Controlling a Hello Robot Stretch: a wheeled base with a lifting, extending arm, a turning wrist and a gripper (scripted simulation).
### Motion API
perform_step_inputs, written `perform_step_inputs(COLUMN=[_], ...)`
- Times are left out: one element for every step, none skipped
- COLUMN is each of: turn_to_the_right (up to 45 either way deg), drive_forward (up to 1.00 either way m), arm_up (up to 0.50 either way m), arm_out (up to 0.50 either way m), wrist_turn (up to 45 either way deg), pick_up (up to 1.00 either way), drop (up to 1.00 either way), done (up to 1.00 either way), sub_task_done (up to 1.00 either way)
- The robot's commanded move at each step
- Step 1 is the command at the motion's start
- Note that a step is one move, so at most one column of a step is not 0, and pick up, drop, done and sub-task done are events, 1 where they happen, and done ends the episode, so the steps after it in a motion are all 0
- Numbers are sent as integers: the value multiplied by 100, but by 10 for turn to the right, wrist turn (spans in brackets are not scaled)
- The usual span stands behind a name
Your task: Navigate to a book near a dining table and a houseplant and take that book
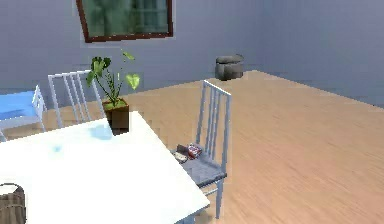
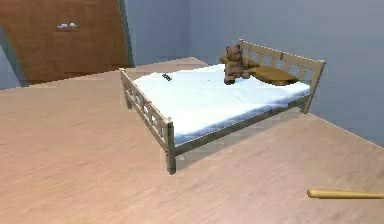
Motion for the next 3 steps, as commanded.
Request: perform_step_inputs(turn_to_the_right=[330, 0, -150], drive_forward=[0, 55, 0], arm_up=[0, 0, 0], arm_out=[0, 0, 0], wrist_turn=[0, 0, 0], pick_up=[0, 0, 0], drop=[0, 0, 0], done=[0, 0, 0], sub_task_done=[0, 0, 0])
